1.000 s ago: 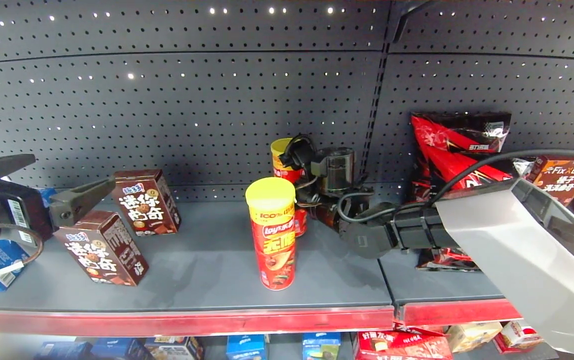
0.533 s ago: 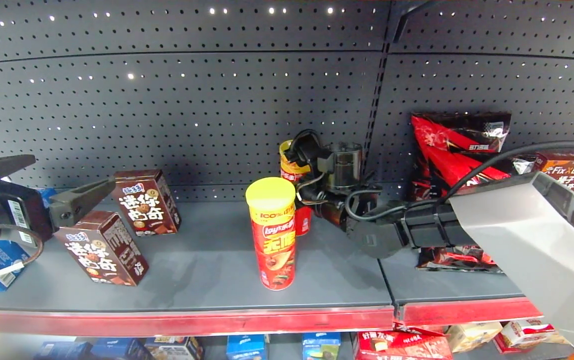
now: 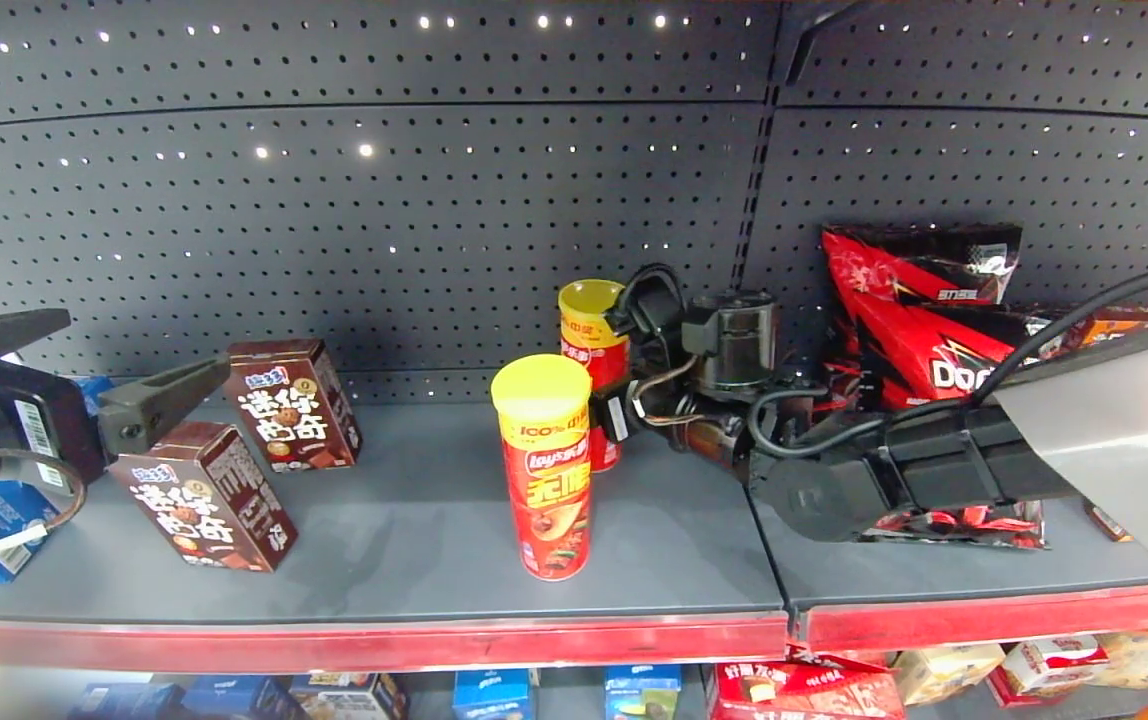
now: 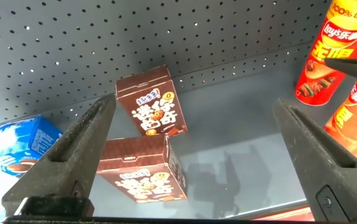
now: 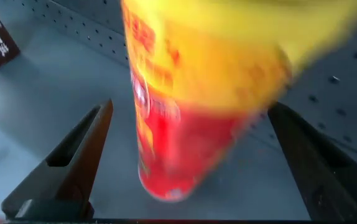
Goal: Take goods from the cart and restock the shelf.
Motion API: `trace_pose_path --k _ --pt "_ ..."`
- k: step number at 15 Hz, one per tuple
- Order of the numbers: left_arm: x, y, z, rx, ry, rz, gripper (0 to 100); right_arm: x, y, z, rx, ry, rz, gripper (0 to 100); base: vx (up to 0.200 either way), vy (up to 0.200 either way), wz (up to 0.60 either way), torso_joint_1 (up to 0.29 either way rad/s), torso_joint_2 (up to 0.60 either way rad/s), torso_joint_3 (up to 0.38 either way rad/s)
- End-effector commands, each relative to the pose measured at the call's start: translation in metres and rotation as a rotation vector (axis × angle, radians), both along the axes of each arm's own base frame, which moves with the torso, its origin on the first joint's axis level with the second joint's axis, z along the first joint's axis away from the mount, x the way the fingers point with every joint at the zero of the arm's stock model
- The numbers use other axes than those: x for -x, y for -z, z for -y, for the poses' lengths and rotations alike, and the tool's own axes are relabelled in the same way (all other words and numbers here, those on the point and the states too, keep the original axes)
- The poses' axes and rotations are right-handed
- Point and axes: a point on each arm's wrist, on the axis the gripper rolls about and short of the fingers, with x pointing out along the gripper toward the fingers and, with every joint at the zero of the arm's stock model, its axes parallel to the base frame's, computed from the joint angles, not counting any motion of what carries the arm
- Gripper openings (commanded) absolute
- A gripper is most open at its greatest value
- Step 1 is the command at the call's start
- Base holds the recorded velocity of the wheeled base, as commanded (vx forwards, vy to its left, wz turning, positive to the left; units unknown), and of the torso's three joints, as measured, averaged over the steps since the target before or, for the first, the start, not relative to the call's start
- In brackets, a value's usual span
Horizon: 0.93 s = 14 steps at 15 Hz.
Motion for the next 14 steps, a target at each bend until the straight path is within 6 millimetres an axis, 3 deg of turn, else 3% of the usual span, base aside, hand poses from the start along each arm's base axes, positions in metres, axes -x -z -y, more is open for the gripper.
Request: trace_pose_path --k 1,6,9,12,14 --pt "0.001 0.0 0.0 0.001 0.0 0.003 100 0.015 -0.01 0.013 0.0 0.0 -0.002 100 0.0 0.0 0.0 0.0 0.0 0.0" --pt "0.005 0.001 -0.001 0.001 0.0 0.001 100 0.033 -0.02 0.046 -0.003 0.017 -0.023 100 0.0 0.0 0.0 0.0 0.0 0.0" --pt "0.006 0.006 -0.001 -0.002 0.0 -0.012 100 0.033 -0.023 0.07 0.0 0.067 -0.028 100 0.0 0.0 0.0 0.0 0.0 0.0" --pt "0.009 0.013 -0.002 -0.005 0.0 -0.029 100 0.039 -0.042 0.086 -0.066 0.115 -0.009 100 0.0 0.0 0.0 0.0 0.0 0.0" --pt "0.012 0.027 -0.002 -0.014 0.006 -0.074 100 0.05 -0.059 0.096 -0.116 0.193 0.011 100 0.0 0.0 0.0 0.0 0.0 0.0"
